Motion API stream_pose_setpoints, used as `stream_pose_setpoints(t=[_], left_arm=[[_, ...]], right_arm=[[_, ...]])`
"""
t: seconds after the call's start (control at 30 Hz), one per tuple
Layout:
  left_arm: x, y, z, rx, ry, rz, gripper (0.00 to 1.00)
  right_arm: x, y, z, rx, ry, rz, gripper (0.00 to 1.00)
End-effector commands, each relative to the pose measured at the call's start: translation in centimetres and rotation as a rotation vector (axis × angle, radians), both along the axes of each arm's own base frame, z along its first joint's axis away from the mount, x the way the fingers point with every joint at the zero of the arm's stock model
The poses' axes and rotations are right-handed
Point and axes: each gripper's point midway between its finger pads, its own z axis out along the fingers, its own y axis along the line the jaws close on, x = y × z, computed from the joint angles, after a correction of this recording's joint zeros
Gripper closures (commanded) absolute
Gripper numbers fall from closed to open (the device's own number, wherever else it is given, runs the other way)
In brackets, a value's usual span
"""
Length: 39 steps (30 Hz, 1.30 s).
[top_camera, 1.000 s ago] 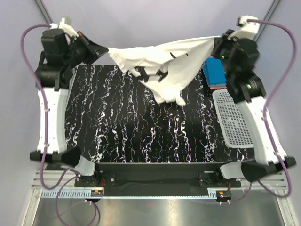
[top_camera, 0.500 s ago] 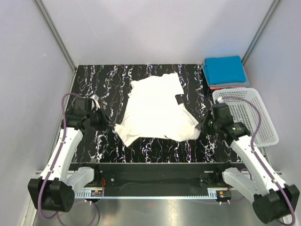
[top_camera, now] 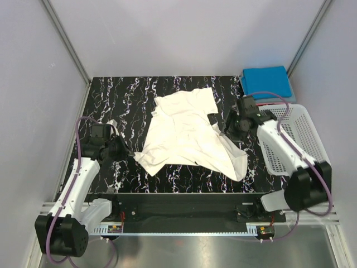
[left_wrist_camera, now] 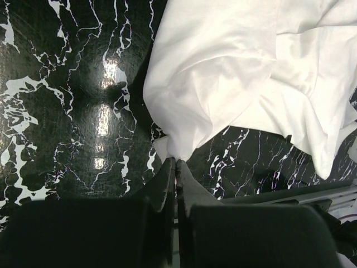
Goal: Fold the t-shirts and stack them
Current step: Flatten the tshirt out
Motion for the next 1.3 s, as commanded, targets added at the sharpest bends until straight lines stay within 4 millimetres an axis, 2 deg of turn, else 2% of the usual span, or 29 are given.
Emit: stream_pose_setpoints(t=[0.0, 0.03, 0.07, 0.1, 0.13, 0.17, 0.23, 0.3, 0.33, 0.37, 0.4, 0.43, 0.47, 0.53, 0.57, 0.6, 0.63, 0.67, 0.7, 0.73, 0.77, 0.8, 0.83, 0.87, 0.9, 1.0, 1.1, 1.13, 1.27], left_arm=[[1.2, 0.6, 0.7, 0.031, -0.076, 0.015, 1.00], [1.2, 0.7, 0.6, 0.038, -0.078, 0.018, 1.00], [1.3, 0.8, 0.7, 0.043, -0.079, 0.021, 1.00], [1.4, 1.0, 0.7, 0.051, -0.078, 0.027, 1.00], [1.5, 1.2, 0.7, 0.061, -0.082, 0.035, 1.00], [1.4, 1.4, 0.7, 0.069, -0.079, 0.042, 1.00], [1.5, 1.9, 0.8, 0.091, -0.090, 0.064, 1.00], [1.6, 2.3, 0.7, 0.106, -0.094, 0.087, 1.00], [1.9, 2.7, 0.8, 0.123, -0.101, 0.106, 1.00], [2.0, 2.8, 1.0, 0.128, -0.104, 0.111, 0.91], [2.1, 3.0, 1.1, 0.138, -0.109, 0.112, 0.61], [2.4, 3.0, 1.9, 0.154, -0.135, 0.087, 0.54], [2.3, 2.5, 2.3, 0.166, -0.152, 0.043, 0.52], [2.7, 2.1, 4.0, 0.233, -0.211, -0.034, 0.52], [2.5, 0.7, 4.5, 0.254, -0.228, -0.102, 0.52], [2.5, 0.1, 4.9, 0.276, -0.239, -0.129, 0.52], [2.9, 0.1, 5.4, 0.336, -0.253, -0.130, 0.54], [2.5, -1.8, 5.6, 0.344, -0.269, -0.202, 0.56], [2.4, -2.7, 5.6, 0.346, -0.279, -0.237, 0.59], [2.5, -4.0, 5.2, 0.342, -0.285, -0.280, 0.63], [1.7, -6.1, 4.8, 0.331, -0.296, -0.360, 0.65], [1.2, -7.4, 4.2, 0.325, -0.298, -0.410, 0.67], [1.0, -8.3, 2.6, 0.345, -0.273, -0.444, 0.70], [-0.2, -10.0, 1.7, 0.354, -0.262, -0.518, 0.71], [-0.5, -10.5, -0.1, 0.401, -0.220, -0.547, 0.72], [-2.2, -11.8, -3.2, 0.494, -0.146, -0.619, 0.69], [-3.2, -12.8, -4.5, 0.514, -0.142, -0.658, 0.64], [-3.5, -13.3, -5.1, 0.509, -0.152, -0.684, 0.63], [-4.6, -13.8, -6.8, 0.514, -0.117, -0.719, 0.61]], right_arm=[[4.3, 1.6, 0.3, -0.037, -0.048, 0.140, 0.36], [5.8, 2.1, 1.1, -0.035, -0.079, 0.150, 0.35], [6.7, 2.3, 0.0, -0.049, -0.056, 0.157, 0.34], [7.4, 2.3, -0.2, -0.062, -0.060, 0.168, 0.34], [8.6, 2.8, 0.6, -0.057, -0.085, 0.177, 0.34], [9.2, 3.2, -0.6, -0.060, -0.058, 0.189, 0.34], [10.9, 3.6, -0.6, -0.065, -0.080, 0.202, 0.34], [12.0, 4.1, -2.2, -0.070, -0.059, 0.221, 0.35], [13.0, 4.3, -1.8, -0.073, -0.077, 0.215, 0.35], [13.6, 4.1, -3.1, -0.095, -0.051, 0.206, 0.35], [14.0, 4.1, -3.2, -0.103, -0.050, 0.205, 0.36], [14.6, 4.3, -2.8, -0.099, -0.058, 0.202, 0.37], [14.7, 4.5, -3.0, -0.096, -0.053, 0.208, 0.37], [14.7, 4.8, -2.7, -0.079, -0.056, 0.212, 0.39], [14.6, 4.7, -2.1, -0.074, -0.068, 0.208, 0.39], [14.5, 4.8, -1.9, -0.066, -0.072, 0.203, 0.39], [14.1, 4.7, -1.5, -0.061, -0.080, 0.201, 0.39], [13.9, 4.9, -1.1, -0.043, -0.087, 0.206, 0.39], [13.5, 5.1, -1.0, -0.028, -0.088, 0.207, 0.39], [13.0, 5.2, -0.6, -0.015, -0.099, 0.212, 0.40], [12.5, 5.3, -0.5, 0.000, -0.099, 0.217, 0.40], [12.2, 5.2, -0.5, 0.004, -0.098, 0.215, 0.40], [11.5, 5.1, -0.1, 0.008, -0.103, 0.216, 0.39], [11.2, 5.0, -0.1, 0.009, -0.104, 0.215, 0.39], [10.8, 4.6, -0.3, 0.002, -0.098, 0.214, 0.40], [9.9, 4.1, 0.8, -0.003, -0.124, 0.214, 0.39], [8.9, 3.7, 1.9, 0.000, -0.146, 0.218, 0.39], [8.6, 3.6, 2.8, 0.007, -0.170, 0.219, 0.39], [7.8, 2.8, 4.1, 0.008, -0.205, 0.214, 0.39]])
